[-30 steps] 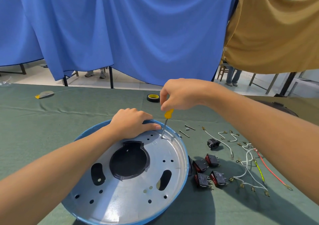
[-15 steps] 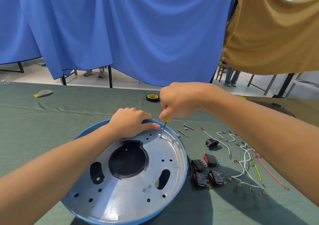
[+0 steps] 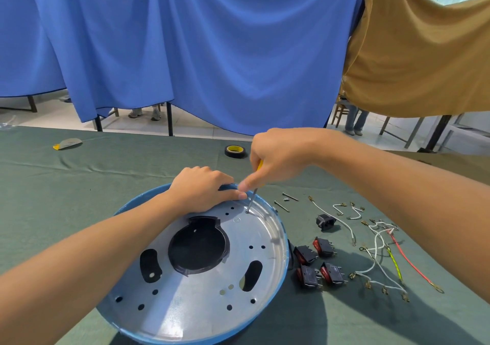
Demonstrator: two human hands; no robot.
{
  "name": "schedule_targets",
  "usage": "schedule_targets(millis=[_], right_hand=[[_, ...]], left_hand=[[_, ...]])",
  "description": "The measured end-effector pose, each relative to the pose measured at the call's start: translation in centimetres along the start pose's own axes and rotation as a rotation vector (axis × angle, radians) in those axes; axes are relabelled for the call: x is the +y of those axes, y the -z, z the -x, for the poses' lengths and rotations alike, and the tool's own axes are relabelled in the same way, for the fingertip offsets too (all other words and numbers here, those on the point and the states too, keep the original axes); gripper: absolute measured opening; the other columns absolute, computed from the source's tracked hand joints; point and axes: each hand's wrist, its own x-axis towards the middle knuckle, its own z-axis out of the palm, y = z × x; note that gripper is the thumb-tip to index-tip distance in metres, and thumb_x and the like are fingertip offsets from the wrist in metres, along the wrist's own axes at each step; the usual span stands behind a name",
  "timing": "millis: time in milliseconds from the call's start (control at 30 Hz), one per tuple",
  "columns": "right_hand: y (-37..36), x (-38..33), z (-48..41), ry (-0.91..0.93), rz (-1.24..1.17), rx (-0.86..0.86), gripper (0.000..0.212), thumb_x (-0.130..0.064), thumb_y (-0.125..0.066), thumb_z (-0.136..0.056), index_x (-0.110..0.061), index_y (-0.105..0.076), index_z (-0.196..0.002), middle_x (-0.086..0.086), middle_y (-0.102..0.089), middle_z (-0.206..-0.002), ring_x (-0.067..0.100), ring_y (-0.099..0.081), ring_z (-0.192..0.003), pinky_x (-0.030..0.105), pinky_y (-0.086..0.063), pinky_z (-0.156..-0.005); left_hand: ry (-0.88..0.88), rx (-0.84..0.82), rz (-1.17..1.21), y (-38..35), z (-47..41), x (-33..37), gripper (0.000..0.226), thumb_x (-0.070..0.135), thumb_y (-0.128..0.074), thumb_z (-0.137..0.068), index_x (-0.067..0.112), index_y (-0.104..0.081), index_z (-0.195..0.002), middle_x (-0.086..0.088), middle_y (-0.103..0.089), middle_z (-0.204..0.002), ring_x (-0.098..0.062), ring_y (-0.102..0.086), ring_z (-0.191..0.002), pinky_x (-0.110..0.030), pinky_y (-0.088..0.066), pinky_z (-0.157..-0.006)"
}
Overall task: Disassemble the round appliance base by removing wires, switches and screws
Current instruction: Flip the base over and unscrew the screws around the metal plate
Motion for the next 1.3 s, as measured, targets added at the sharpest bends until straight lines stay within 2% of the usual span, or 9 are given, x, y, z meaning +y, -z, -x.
schedule_targets(millis=[133,333,500,600,733,900,1033,1200,1300], right_hand=[[0.0,-0.2,-0.2,-0.071,0.008,-0.035,0.043,-0.041,-0.053,-0.091,-0.017,-0.069,-0.059,-0.013,-0.054,-0.043,0.010,-0.048,-0.051,0.023,-0.034,-0.047],[0.4,-1.5,0.0,0.052,0.126,0.009,0.042,-0.039,-0.066,-0.087,-0.017,-0.048,-0.055,-0.001,-0.043,-0.049,0.015,-0.039,-0.052,0.029,-0.033,-0.048],[1.2,-1.9,-0.5,0.143,0.228,0.002,0.004,-0.024,-0.074,-0.080,-0.024,-0.075,-0.084,-0.008,-0.061,-0.065,0.006,-0.050,-0.060,0.023,-0.039,-0.047],[1.1,-1.3,-0.8,0.131,0.180,-0.039,0.011,-0.032,-0.076,-0.079,-0.027,-0.076,-0.088,-0.011,-0.063,-0.067,0.005,-0.053,-0.064,0.022,-0.036,-0.047],[0.9,-0.8,-1.0,-0.082,0.107,-0.155,0.051,-0.055,-0.053,-0.088,-0.013,-0.067,-0.063,-0.008,-0.054,-0.042,0.017,-0.047,-0.045,0.022,-0.037,-0.047],[0.6,-0.8,-1.2,-0.214,0.068,-0.248,0.034,-0.023,-0.049,-0.090,-0.012,-0.070,-0.066,0.001,-0.046,-0.053,0.017,-0.032,-0.035,0.019,-0.030,-0.041],[0.6,-0.9,-0.6,-0.141,0.115,-0.178,0.035,-0.032,-0.055,-0.093,-0.016,-0.066,-0.064,-0.006,-0.061,-0.061,0.017,-0.050,-0.055,0.025,-0.040,-0.051],[1.0,-1.5,-0.1,0.027,0.218,-0.059,0.045,-0.032,-0.064,-0.091,-0.017,-0.040,-0.056,0.001,-0.042,-0.054,0.020,-0.042,-0.059,0.030,-0.039,-0.056],[1.4,-2.1,-0.4,0.078,0.235,-0.024,0.031,-0.029,-0.071,-0.084,-0.019,-0.054,-0.061,-0.001,-0.052,-0.058,0.016,-0.050,-0.064,0.027,-0.040,-0.052]], left_hand=[[-0.002,-0.003,-0.011,0.1,0.0,0.0,0.082,0.087,-0.007,-0.065,0.025,-0.060,-0.080,0.009,-0.051,-0.060,-0.010,-0.048,-0.057,-0.027,-0.029,-0.049],[0.008,-0.009,-0.013,0.2,0.1,0.1,0.079,0.086,-0.010,-0.066,0.023,-0.057,-0.076,0.008,-0.049,-0.057,-0.010,-0.046,-0.055,-0.027,-0.028,-0.049],[0.009,0.003,-0.017,0.0,0.0,-0.1,0.082,0.087,-0.006,-0.063,0.022,-0.054,-0.073,0.007,-0.050,-0.059,-0.016,-0.050,-0.060,-0.029,-0.030,-0.050],[0.003,0.005,-0.018,-0.2,0.0,-0.2,0.079,0.088,-0.008,-0.065,0.022,-0.051,-0.070,0.007,-0.049,-0.057,-0.014,-0.048,-0.057,-0.028,-0.030,-0.049],[0.014,0.006,-0.007,-0.2,0.0,-0.2,0.074,0.087,-0.016,-0.070,0.022,-0.051,-0.068,0.007,-0.048,-0.054,-0.010,-0.044,-0.052,-0.027,-0.027,-0.047],[-0.010,-0.011,0.015,0.1,0.0,0.1,0.068,0.086,-0.012,-0.067,0.022,-0.034,-0.059,0.007,-0.044,-0.053,-0.008,-0.041,-0.050,-0.026,-0.022,-0.047],[-0.013,-0.015,0.018,0.1,0.1,0.1,0.068,0.085,-0.011,-0.067,0.022,-0.034,-0.059,0.007,-0.044,-0.053,-0.009,-0.041,-0.050,-0.027,-0.022,-0.047],[-0.006,-0.005,0.021,0.0,0.0,0.0,0.070,0.087,-0.010,-0.066,0.021,-0.034,-0.059,0.006,-0.046,-0.055,-0.010,-0.042,-0.052,-0.028,-0.023,-0.048],[-0.005,0.003,0.019,0.0,0.0,0.0,0.071,0.087,-0.010,-0.065,0.022,-0.036,-0.059,0.007,-0.046,-0.054,-0.008,-0.042,-0.052,-0.028,-0.023,-0.047]])
